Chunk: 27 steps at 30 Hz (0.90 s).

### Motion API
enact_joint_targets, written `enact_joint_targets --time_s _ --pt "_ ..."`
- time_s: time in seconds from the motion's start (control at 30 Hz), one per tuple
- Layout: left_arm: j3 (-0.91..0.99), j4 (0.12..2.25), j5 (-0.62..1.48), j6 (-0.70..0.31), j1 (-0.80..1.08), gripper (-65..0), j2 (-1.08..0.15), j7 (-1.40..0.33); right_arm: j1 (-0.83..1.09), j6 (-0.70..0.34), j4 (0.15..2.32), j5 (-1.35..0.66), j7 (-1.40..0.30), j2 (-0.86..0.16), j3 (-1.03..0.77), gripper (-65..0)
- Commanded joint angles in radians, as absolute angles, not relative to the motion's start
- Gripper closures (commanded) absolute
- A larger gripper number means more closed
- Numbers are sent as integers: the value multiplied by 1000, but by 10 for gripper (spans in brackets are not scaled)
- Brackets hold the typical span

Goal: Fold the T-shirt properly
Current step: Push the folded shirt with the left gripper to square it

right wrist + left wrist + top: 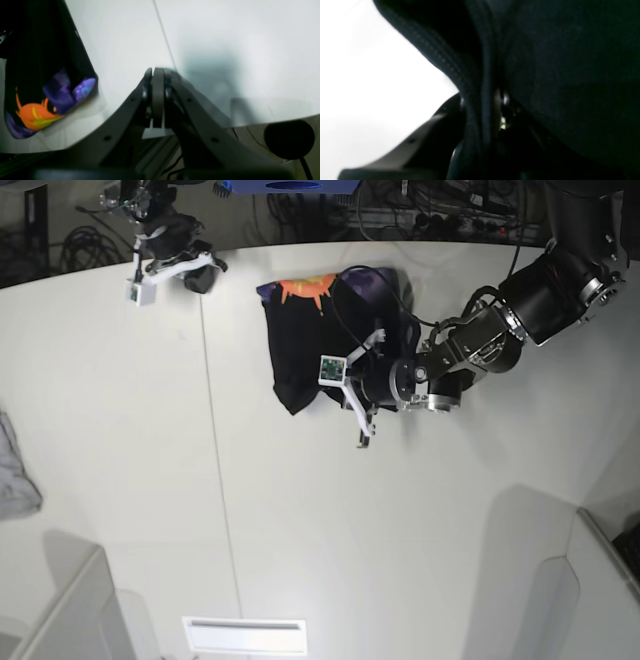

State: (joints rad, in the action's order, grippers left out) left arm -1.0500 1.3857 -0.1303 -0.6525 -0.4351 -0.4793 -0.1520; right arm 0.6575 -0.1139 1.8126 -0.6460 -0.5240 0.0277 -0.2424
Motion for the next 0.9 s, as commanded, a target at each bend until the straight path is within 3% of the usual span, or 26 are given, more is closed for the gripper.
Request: enact_joint_targets --time_s 0.0,0.27,0.87 --pt "-1072 1377 -148 -698 -433 0 -481 -177 654 -122 1827 -653 -512 25 -245 0" --pt "-1282 1376 -139 -698 -573 0 -481 -165 650 -122 1824 -653 -512 24 -239 0" --pt "-1290 1383 -134 -698 -587 0 -476 -174 651 -122 1824 -653 -515 22 -237 0"
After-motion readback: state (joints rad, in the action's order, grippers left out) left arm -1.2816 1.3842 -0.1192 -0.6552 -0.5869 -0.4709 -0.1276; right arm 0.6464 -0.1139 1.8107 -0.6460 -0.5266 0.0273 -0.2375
